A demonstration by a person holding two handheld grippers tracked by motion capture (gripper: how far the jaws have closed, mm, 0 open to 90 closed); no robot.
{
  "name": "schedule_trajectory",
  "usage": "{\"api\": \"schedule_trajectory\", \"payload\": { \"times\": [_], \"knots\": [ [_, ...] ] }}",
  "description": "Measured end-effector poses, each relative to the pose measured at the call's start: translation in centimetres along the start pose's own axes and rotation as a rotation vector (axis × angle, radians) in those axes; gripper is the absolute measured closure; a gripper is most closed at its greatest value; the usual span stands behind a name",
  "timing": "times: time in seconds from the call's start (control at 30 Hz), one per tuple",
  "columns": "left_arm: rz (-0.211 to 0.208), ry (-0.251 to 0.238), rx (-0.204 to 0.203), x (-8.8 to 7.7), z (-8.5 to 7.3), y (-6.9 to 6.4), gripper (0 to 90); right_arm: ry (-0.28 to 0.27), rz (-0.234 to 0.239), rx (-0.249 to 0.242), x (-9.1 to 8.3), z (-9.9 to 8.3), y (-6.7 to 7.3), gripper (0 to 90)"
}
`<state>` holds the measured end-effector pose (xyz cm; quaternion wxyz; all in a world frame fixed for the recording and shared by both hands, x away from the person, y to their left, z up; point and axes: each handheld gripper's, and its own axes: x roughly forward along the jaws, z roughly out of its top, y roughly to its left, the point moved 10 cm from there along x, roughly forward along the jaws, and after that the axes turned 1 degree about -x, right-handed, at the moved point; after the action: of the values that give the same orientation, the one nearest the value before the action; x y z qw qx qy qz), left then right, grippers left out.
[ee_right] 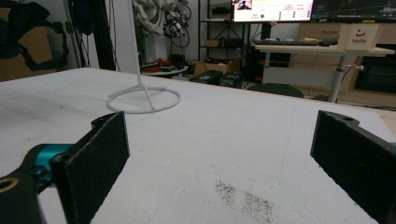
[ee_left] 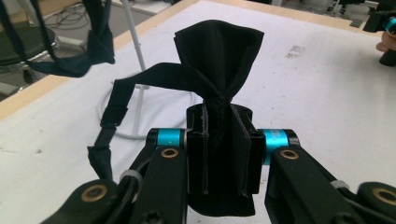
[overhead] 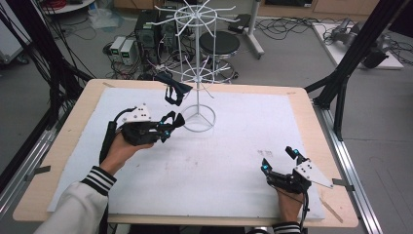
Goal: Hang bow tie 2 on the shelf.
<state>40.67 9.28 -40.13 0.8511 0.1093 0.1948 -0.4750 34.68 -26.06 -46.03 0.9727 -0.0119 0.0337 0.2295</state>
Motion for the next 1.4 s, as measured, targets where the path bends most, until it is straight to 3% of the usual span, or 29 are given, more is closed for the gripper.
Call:
{"api": "schedule_trajectory", "payload": {
  "times": [0.27, 0.73, 0.97, 1.4],
  "knots": [
    [0.003, -0.076, -0.023, -1.2, 1.4, -0.3, 77.2, 0.001, 0.000, -0.002, 0.0, 0.0, 0.0, 3.7],
    [0.000, -0.156, 0.004, -3.0, 4.3, -1.2, 77.2, 0.004, 0.000, 0.002, 0.0, 0.0, 0.1, 3.7],
    [0.005, -0.183, 0.015, -3.4, 5.7, -1.5, 77.2, 0.004, 0.000, 0.001, 0.0, 0.0, 0.0, 3.7],
    [-0.003, -0.188, 0.054, -2.9, 7.9, -2.6, 77.1, 0.005, 0.002, 0.003, 0.0, 0.0, 0.1, 3.7]
  ]
}}
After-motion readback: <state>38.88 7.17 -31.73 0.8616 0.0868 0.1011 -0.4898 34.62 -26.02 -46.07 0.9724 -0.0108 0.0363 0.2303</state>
